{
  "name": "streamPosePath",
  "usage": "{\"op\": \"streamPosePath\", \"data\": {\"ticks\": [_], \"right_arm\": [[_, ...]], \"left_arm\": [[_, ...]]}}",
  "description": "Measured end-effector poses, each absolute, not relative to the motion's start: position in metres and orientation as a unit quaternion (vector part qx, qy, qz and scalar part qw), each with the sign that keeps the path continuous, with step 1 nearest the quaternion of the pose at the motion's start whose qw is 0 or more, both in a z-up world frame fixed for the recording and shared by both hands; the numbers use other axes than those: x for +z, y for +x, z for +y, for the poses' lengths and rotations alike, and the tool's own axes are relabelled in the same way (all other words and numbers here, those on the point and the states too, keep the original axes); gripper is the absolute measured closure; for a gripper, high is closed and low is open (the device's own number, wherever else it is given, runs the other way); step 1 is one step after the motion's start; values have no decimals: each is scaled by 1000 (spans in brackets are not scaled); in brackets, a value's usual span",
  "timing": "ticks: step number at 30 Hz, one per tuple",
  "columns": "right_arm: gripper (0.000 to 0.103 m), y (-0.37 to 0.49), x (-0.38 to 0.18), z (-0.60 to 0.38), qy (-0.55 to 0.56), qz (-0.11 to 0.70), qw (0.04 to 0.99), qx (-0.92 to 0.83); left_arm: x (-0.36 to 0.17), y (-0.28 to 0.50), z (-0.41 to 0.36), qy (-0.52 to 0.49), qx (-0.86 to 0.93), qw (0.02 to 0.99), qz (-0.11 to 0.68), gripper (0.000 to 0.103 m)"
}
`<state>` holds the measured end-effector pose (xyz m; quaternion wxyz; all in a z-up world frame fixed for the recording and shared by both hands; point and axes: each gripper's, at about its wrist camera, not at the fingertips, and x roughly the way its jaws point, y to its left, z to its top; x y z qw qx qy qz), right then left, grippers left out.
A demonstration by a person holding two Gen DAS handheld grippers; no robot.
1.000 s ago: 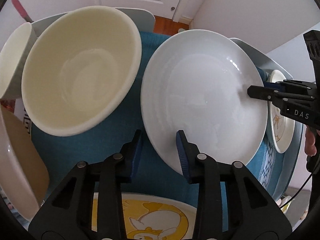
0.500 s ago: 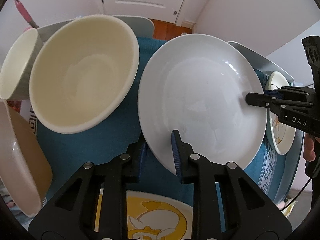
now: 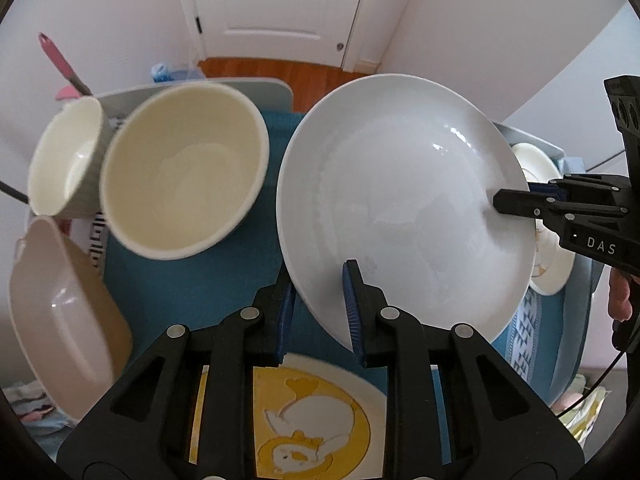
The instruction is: Organize plates and bowls
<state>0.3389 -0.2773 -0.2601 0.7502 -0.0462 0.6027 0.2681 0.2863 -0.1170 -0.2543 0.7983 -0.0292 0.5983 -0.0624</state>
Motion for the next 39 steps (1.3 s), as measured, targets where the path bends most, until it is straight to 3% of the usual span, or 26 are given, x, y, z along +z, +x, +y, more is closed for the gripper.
{"op": "streamPosePath", "data": {"ticks": [10,17,30,39], "right_arm": [[88,274,-199,-270,-31,568,775,273],[88,213,-191,-250,-23,553,781,289],[88,122,-242,-213,4,588,776,230],[88,113,-259,-194,23,584,788,192]], "left_arm": [[-194,223,-93,-26,-68,829,554,82],[-186,171,-67,-19,-63,829,555,82],[-241,110,-30,-8,-99,789,606,82],[-269,121,-14,22,-118,779,615,82]]}}
